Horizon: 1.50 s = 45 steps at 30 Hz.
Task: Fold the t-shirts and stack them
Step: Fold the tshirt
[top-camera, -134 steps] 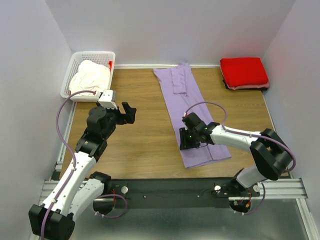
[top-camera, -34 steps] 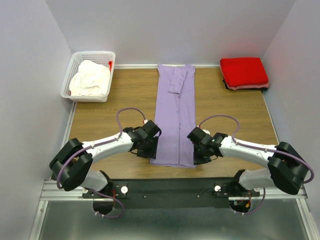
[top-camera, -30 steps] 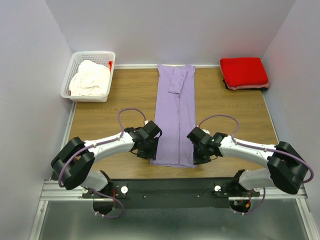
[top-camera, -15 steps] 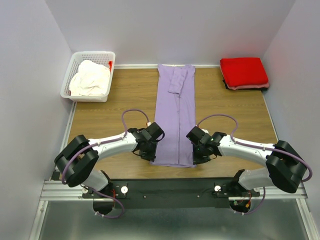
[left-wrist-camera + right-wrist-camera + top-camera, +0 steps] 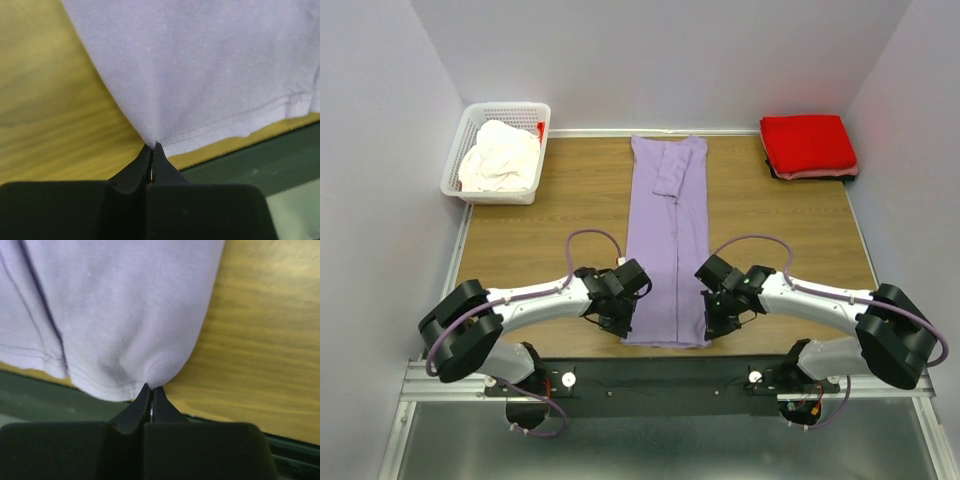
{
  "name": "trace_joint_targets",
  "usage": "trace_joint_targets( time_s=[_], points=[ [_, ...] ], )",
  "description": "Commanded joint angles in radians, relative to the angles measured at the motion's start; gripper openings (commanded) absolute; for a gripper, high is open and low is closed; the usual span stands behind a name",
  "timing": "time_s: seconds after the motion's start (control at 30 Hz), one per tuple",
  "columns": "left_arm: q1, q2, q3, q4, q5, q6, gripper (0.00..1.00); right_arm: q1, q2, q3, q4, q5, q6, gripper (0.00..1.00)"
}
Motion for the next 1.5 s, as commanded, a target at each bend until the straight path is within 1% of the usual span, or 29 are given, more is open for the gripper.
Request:
trace_joint_targets(
  time_s=[0.0, 0.03, 0.1, 0.13, 0.2, 0.23, 0.3, 0.33, 0.4, 0.47, 0.53, 0.6, 0.7, 0.83, 1.03, 1.33, 1.47],
  points=[
    [-0.021, -0.100, -0.034, -0.060, 0.082, -0.046, 0.00, 0.001, -0.050, 0.030, -0.099, -0.038, -0.057, 0.00],
    [-0.018, -0.129, -0.030, -0.065, 0.081, -0.045, 0.00, -0.001, -0.053, 0.086, -0.153, 0.001, -0.066, 0.00],
    [0.006, -0.137, 0.019, -0.059, 0.052, -0.020, 0.00, -0.003, -0.051, 0.151, -0.196, 0.087, -0.081, 0.00],
    [0.035, -0.127, 0.068, -0.053, 0.041, -0.005, 0.00, -0.006, -0.048, 0.207, -0.225, 0.207, -0.077, 0.01],
    [0.078, -0.101, 0.116, -0.025, 0.033, 0.061, 0.00, -0.019, -0.045, 0.257, -0.230, 0.283, -0.095, 0.00],
    [0.125, -0.067, 0.157, -0.019, 0.027, 0.081, 0.00, -0.050, -0.033, 0.298, -0.227, 0.334, -0.109, 0.00],
    [0.172, -0.032, 0.194, 0.016, 0.004, 0.139, 0.00, -0.090, -0.004, 0.337, -0.222, 0.368, -0.149, 0.00],
    [0.198, -0.016, 0.211, 0.030, -0.001, 0.159, 0.00, -0.125, 0.012, 0.358, -0.221, 0.413, -0.188, 0.01],
    [0.267, 0.027, 0.263, 0.076, -0.004, 0.202, 0.00, -0.162, 0.055, 0.404, -0.198, 0.448, -0.253, 0.00],
    [0.319, 0.065, 0.309, 0.115, -0.017, 0.222, 0.00, -0.217, 0.081, 0.427, -0.133, 0.461, -0.294, 0.00],
    [0.344, 0.117, 0.347, 0.150, -0.030, 0.256, 0.00, -0.268, 0.104, 0.456, -0.059, 0.446, -0.342, 0.00],
    [0.365, 0.162, 0.415, 0.174, -0.077, 0.279, 0.00, -0.297, 0.160, 0.501, -0.017, 0.440, -0.385, 0.00],
    [0.387, 0.257, 0.495, 0.191, -0.111, 0.310, 0.00, -0.314, 0.260, 0.565, 0.040, 0.438, -0.410, 0.00],
    [0.413, 0.369, 0.582, 0.217, -0.119, 0.325, 0.00, -0.340, 0.369, 0.673, 0.077, 0.438, -0.439, 0.00],
    [0.446, 0.438, 0.633, 0.242, -0.128, 0.319, 0.00, -0.386, 0.458, 0.726, 0.112, 0.440, -0.465, 0.01],
    [0.496, 0.493, 0.690, 0.271, -0.119, 0.331, 0.00, -0.453, 0.507, 0.760, 0.154, 0.425, -0.489, 0.00],
    [0.506, 0.525, 0.711, 0.274, -0.117, 0.337, 0.00, -0.455, 0.544, 0.780, 0.174, 0.412, -0.494, 0.00]
  ],
)
